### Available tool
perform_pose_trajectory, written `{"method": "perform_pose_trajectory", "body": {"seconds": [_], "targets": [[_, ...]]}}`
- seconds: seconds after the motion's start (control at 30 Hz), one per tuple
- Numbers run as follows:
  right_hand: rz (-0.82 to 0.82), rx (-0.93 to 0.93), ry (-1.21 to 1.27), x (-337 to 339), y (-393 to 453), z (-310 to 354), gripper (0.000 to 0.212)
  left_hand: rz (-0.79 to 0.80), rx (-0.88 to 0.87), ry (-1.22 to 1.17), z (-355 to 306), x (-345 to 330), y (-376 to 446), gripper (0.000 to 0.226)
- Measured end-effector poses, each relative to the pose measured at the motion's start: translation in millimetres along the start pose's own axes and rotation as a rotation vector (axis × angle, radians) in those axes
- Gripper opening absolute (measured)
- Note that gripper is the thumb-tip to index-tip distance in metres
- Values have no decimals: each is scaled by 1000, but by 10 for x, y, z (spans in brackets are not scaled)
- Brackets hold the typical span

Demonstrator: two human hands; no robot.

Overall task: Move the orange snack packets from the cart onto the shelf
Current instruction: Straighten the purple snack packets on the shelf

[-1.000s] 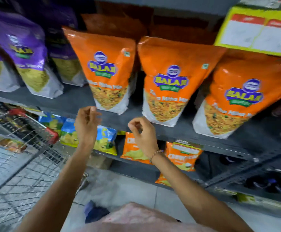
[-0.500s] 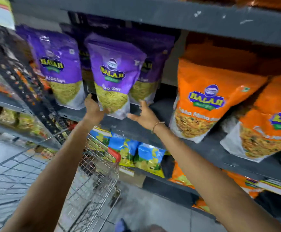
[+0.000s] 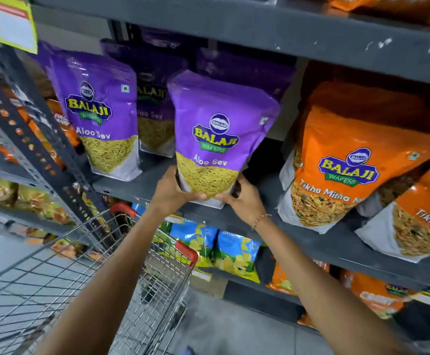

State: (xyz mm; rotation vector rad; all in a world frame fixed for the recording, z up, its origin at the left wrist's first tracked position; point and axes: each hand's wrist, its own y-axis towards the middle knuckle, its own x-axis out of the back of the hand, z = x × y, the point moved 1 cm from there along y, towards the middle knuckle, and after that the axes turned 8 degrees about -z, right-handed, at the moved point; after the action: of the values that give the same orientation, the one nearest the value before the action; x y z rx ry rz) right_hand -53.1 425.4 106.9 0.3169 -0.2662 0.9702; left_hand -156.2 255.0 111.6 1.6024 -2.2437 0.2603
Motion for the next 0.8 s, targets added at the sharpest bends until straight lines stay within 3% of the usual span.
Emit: {"method": "perform_pose_trajectory", "body": {"seconds": [0.33,0.43,0.5,0.57,0.67,0.73,0.8], "targets": [[18,-25,-15,294,-113,-75,54,26,-3,-64,-138,-329,-108,76],[-10,-15,-13,285,-215,-31,81,19,-49,-150,-86,-343,-136,91],[-189,19,-11,226,-469,72,63,-76,-42,-205,-26,-269,-156,101],[-271,77,-24,82,-767,169,32,-315,-21,-216,30,-58,-177,95],[31,81,-22,-322,-843,349,12,-662,-56,-118,145,398,-103,97],[152,133,-7,-651,-596,516,25,-677,15,53,327,717,103,114],[209,152,-11,-999,-232,703,43,-565,143,166,507,996,337,125]]}}
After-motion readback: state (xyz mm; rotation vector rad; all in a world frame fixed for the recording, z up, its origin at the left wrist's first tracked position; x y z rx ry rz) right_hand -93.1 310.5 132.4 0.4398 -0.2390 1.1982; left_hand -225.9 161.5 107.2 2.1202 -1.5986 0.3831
